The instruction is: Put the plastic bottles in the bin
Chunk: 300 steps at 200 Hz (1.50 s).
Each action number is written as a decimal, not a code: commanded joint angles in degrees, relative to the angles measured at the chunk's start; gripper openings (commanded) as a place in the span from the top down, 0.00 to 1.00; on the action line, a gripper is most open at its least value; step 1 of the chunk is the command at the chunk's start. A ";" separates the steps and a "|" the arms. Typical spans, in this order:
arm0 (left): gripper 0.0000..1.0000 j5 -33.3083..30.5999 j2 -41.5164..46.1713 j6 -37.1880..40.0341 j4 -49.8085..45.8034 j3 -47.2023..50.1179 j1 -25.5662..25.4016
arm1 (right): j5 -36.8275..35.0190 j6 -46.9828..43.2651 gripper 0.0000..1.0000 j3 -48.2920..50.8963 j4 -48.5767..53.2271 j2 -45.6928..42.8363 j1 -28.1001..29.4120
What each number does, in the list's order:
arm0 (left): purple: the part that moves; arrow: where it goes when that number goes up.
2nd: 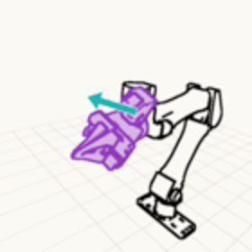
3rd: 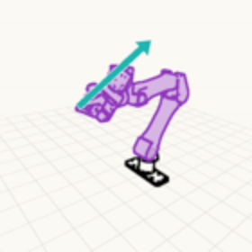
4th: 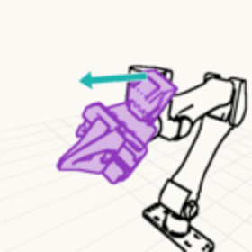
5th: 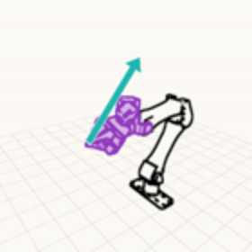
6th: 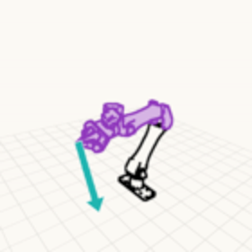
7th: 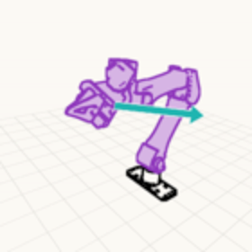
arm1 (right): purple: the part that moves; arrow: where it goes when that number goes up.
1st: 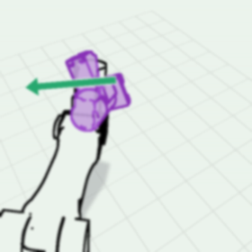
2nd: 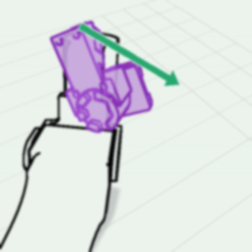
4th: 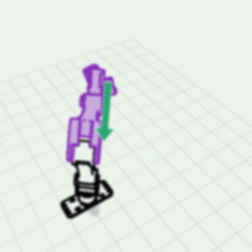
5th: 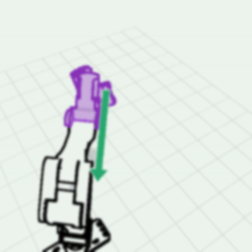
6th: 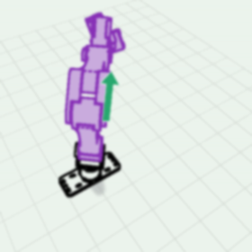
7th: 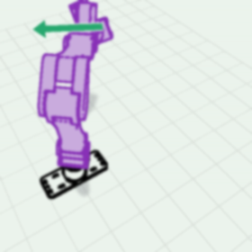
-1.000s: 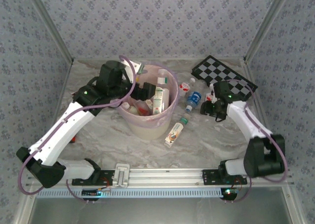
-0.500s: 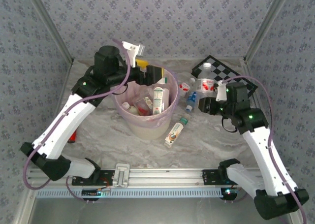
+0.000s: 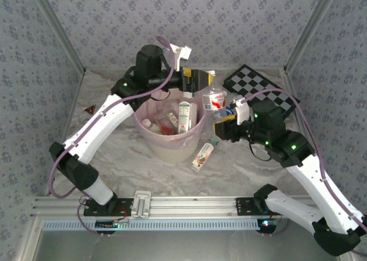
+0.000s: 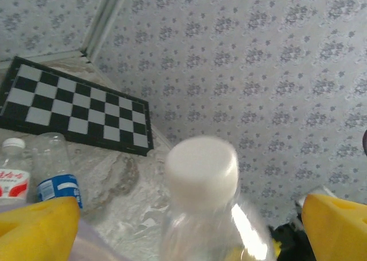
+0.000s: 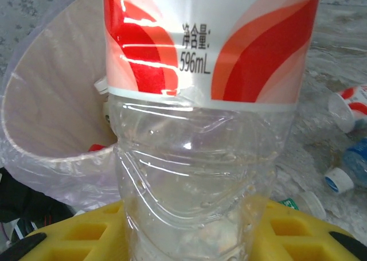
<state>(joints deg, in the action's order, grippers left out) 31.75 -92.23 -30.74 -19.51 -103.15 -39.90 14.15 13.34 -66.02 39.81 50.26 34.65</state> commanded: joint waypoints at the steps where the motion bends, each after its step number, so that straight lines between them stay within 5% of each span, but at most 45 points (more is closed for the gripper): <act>1: 0.04 1.83 -1.28 0.27 -0.09 -4.90 -0.91 | -2.97 -2.18 0.55 -1.83 -2.26 0.42 2.38; 100: 0.72 -0.52 -0.37 3.22 -2.42 -4.62 -1.23 | -5.61 -2.52 0.53 -5.06 -3.36 2.87 4.19; 139: 0.88 -2.16 1.64 4.84 -2.66 -5.72 -0.29 | -10.08 -3.62 0.09 -7.20 0.82 1.62 4.22; 159: 0.94 -3.51 3.56 6.56 -3.19 -7.62 0.91 | -14.41 -3.28 0.00 -7.24 3.91 -0.88 4.02; 203: 1.00 -7.58 10.13 9.76 -3.94 -11.18 6.22 | -21.38 -1.74 0.00 -5.43 8.31 -4.37 2.05; 250: 1.00 -19.49 14.81 19.48 -9.39 -9.69 9.94 | -20.66 -0.07 0.00 -2.80 9.08 -3.67 -1.12; 300: 1.00 -29.21 13.06 30.17 -1.26 1.16 10.15 | -19.79 0.55 0.00 -1.22 9.31 -2.37 -3.49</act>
<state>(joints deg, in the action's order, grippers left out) 9.10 -74.81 -8.40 -23.70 -104.68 -30.20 -5.19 12.67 -67.26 48.29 47.99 31.86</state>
